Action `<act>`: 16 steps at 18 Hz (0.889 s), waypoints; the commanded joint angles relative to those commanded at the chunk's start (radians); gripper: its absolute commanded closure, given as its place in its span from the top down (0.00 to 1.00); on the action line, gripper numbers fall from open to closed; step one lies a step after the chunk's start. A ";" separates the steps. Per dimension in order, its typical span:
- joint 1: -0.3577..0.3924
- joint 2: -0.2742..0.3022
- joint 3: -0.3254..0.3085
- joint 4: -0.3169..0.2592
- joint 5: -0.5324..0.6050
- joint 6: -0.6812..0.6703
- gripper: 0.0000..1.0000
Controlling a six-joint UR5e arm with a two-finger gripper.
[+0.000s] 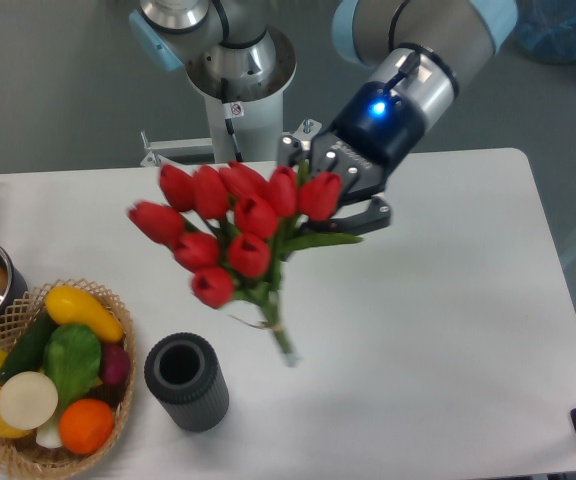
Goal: Pick up the flowers from the vase
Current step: 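Carry the held tulips up and away from the vase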
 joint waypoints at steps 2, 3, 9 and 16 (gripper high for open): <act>0.009 0.009 0.000 -0.011 0.034 -0.011 0.00; 0.020 0.008 -0.005 -0.011 0.035 -0.011 0.00; 0.072 0.054 -0.040 -0.046 0.186 -0.057 0.00; -0.017 0.061 -0.022 -0.048 0.615 -0.040 0.00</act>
